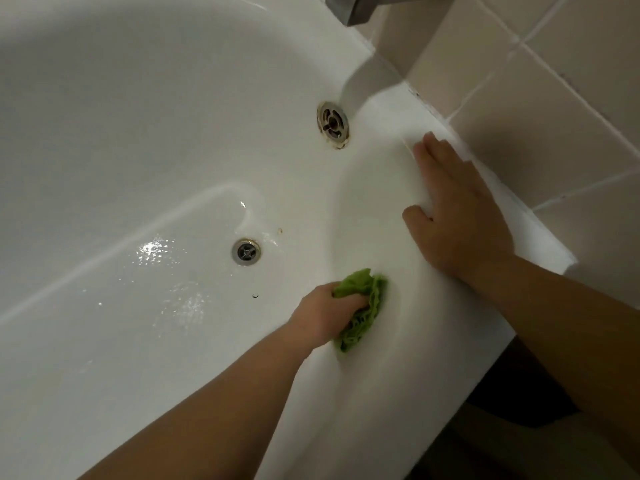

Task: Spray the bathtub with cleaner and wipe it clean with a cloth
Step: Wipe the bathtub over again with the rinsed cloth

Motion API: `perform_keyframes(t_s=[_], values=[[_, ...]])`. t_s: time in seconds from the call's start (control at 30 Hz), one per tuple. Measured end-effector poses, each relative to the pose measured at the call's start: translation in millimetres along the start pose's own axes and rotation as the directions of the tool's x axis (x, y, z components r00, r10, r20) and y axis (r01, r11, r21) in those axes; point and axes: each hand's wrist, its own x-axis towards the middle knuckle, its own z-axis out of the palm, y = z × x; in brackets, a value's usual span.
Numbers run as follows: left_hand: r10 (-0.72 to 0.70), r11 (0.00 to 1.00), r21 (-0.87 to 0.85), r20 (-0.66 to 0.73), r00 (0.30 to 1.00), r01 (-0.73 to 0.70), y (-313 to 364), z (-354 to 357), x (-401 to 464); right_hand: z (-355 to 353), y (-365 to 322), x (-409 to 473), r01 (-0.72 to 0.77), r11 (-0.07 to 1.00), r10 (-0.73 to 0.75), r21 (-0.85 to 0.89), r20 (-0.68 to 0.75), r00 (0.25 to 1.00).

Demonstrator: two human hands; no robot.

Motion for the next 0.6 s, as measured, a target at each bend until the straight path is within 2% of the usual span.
perform_keyframes(t_s=[0.1, 0.27, 0.37, 0.43, 0.6], values=[[0.064, 0.997, -0.035, -0.016, 0.998, -0.065, 10.7, 5.9, -5.8, 2.2, -0.6, 0.3, 0.005, 1.0, -0.005, -0.011, -0.002, 1.0], [-0.071, 0.997, 0.032, -0.045, 0.996, 0.073, -34.4, -5.3, 11.2, 2.8, 1.1, 0.5, 0.005, 1.0, -0.006, -0.03, -0.008, 1.0], [-0.164, 0.953, 0.24, -0.115, 0.98, 0.188, -74.9, -19.4, 28.8, 4.5, 1.5, 1.0, 0.007, 0.999, -0.008, -0.049, -0.026, 1.0], [-0.165, 0.906, 0.366, -0.155, 0.974, 0.212, -94.5, -24.4, 36.4, 5.7, 2.6, 1.3, 0.005, 0.999, -0.006, -0.05, -0.036, 0.999], [-0.175, 0.931, 0.303, -0.122, 0.977, 0.205, -86.3, -25.7, 18.7, 5.6, 0.2, -1.3, -0.017, 0.998, 0.015, -0.052, -0.023, 1.0]])
